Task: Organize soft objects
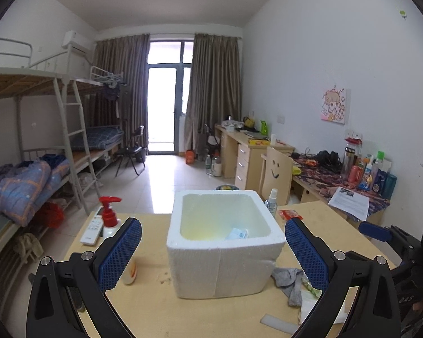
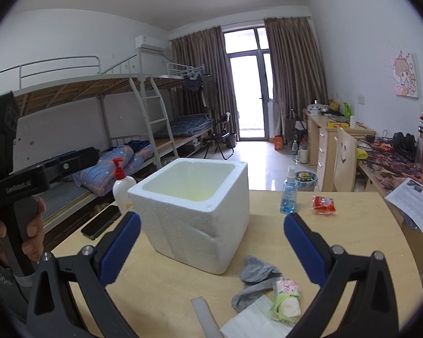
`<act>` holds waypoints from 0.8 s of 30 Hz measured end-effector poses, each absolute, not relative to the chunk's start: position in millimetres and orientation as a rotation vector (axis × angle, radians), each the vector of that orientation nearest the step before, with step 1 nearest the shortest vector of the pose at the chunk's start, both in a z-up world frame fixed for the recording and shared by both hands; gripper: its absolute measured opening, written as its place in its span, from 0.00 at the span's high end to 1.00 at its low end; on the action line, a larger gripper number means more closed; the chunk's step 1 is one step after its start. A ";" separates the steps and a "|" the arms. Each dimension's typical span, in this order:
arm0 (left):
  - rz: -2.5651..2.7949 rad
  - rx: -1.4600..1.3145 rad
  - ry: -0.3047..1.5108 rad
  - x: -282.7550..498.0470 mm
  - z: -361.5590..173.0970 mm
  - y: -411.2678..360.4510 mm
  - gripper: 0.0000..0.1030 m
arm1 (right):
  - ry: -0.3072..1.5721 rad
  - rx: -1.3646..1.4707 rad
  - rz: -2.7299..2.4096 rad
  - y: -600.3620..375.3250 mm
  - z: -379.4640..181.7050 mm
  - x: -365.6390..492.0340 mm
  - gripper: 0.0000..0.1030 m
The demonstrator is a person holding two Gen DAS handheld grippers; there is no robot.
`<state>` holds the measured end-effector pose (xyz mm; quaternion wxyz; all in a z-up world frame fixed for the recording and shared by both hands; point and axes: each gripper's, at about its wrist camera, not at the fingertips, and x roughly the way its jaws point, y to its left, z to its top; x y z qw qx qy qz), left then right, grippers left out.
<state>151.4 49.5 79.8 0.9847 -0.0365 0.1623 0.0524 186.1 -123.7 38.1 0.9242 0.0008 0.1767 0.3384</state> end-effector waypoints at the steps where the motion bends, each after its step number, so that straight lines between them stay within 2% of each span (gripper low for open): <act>1: 0.112 -0.076 0.322 147.9 79.5 48.3 0.01 | 0.360 -0.001 0.705 -125.2 39.3 185.4 0.00; 24: 0.017 -0.081 0.249 84.2 27.2 71.8 0.01 | 0.275 0.114 0.553 -118.2 20.4 108.0 0.00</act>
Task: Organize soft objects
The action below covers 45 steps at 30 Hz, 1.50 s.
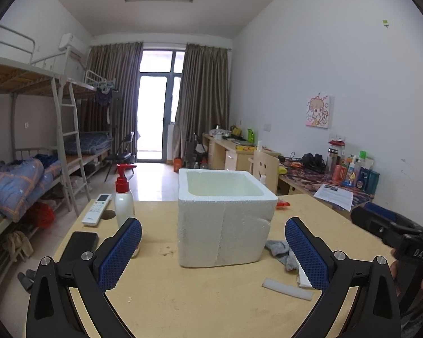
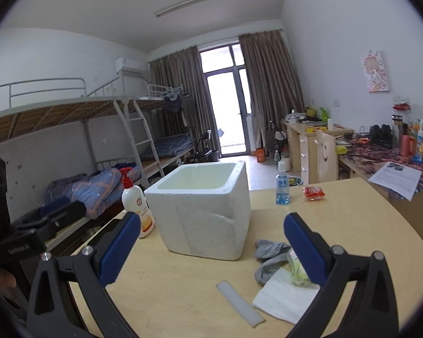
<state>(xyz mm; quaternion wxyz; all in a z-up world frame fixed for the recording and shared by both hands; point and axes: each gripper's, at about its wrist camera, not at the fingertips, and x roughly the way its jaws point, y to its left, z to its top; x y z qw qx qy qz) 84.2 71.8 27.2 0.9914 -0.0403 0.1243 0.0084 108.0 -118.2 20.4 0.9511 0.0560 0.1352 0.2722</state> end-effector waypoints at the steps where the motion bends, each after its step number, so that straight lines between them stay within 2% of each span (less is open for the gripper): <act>1: 0.019 -0.078 0.244 82.5 25.0 70.3 0.01 | 0.262 0.114 0.542 -119.9 18.9 103.5 0.00; 26: -0.094 0.055 0.160 46.2 -31.1 10.8 0.01 | 0.217 0.110 0.502 -171.8 -32.0 66.5 0.00; 45: -0.201 0.007 0.322 76.4 -55.1 -0.2 0.01 | 0.330 0.090 0.450 -193.0 -60.6 88.8 0.00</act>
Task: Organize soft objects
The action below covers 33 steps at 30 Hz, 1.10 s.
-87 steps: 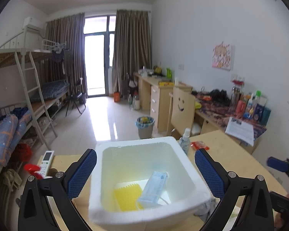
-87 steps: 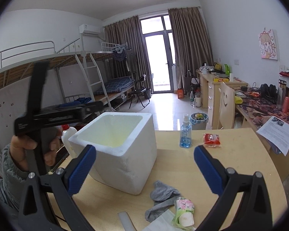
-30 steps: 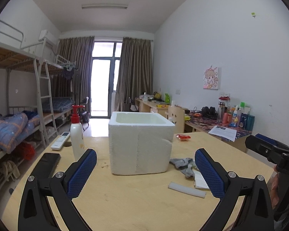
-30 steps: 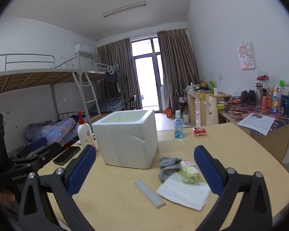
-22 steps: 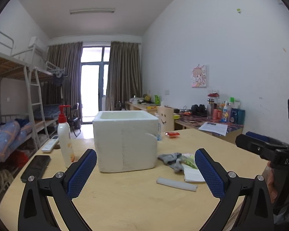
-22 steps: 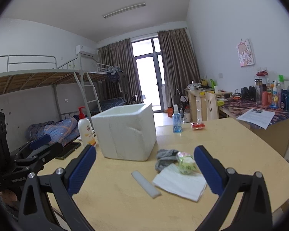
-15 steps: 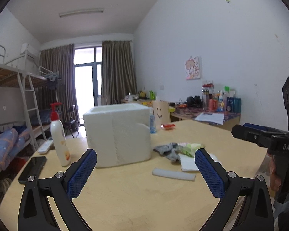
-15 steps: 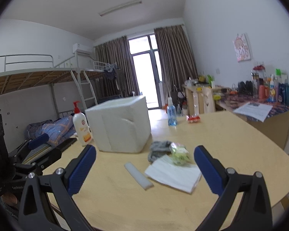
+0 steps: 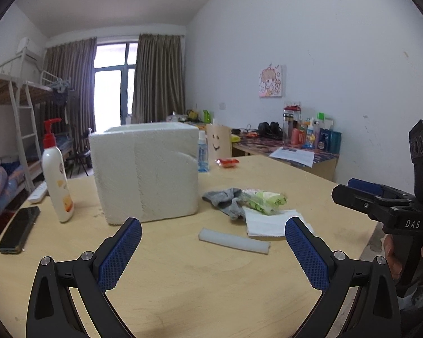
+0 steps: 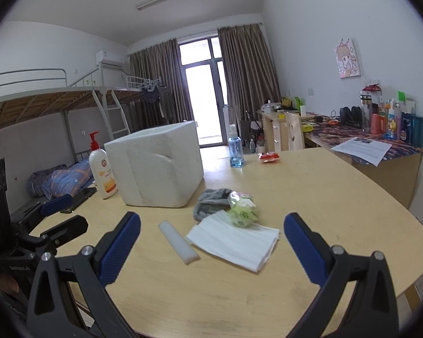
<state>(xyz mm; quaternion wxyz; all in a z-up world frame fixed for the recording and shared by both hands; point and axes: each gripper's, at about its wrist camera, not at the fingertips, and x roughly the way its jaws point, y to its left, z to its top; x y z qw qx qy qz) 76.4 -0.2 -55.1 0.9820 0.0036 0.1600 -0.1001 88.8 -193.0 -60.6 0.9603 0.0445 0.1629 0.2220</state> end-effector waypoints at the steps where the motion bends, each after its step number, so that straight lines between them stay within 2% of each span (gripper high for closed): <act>1: -0.201 0.006 0.331 78.8 -56.0 -0.4 0.01 | 0.339 0.088 0.446 -193.9 -61.6 90.3 0.00; 33: -0.206 0.011 0.673 168.8 -98.5 -59.8 0.01 | 0.446 0.126 0.515 -232.5 -96.3 145.3 0.00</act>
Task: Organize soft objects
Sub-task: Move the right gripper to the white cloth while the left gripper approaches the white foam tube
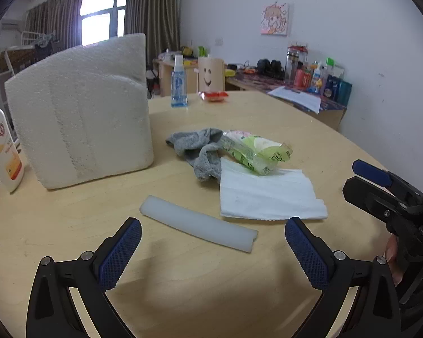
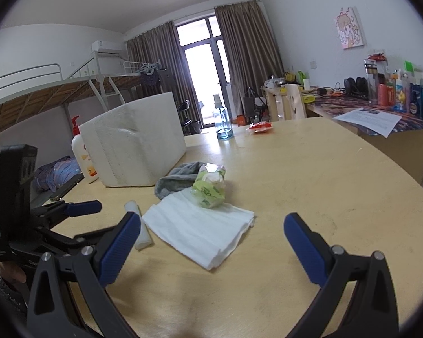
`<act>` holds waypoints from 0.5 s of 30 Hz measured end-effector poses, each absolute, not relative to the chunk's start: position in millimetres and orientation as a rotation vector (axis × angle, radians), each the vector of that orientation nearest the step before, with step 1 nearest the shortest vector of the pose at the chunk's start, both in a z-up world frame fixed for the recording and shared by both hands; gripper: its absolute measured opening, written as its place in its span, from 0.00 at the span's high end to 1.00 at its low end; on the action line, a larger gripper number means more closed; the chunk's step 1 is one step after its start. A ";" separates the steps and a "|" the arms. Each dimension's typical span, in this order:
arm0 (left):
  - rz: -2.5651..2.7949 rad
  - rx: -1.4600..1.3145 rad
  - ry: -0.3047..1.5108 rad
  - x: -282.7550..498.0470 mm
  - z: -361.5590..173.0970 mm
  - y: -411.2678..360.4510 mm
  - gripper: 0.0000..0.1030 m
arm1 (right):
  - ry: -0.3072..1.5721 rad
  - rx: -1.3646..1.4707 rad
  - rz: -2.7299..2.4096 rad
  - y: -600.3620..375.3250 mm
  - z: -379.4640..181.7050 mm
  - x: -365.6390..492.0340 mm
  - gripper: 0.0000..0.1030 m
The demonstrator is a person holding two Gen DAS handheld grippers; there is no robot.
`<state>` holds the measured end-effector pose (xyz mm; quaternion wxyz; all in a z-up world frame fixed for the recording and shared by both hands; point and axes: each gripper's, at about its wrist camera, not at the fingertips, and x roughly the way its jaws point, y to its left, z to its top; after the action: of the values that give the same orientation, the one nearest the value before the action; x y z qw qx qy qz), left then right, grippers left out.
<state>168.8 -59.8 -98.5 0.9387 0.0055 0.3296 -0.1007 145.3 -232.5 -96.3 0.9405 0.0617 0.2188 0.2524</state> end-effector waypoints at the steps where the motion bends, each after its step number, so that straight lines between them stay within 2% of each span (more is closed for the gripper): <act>1: -0.198 0.016 0.674 170.1 -98.5 -61.6 0.01 | 0.447 0.127 0.518 -233.6 -96.6 147.2 0.00; 15: -0.027 0.079 0.810 191.4 -111.6 -57.0 0.01 | 0.461 0.113 0.598 -229.9 -92.6 155.1 0.00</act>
<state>191.4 -57.0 -111.6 0.9182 0.0384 0.3940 -0.0131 155.1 -229.9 -92.6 0.9279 0.0551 0.2251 0.2919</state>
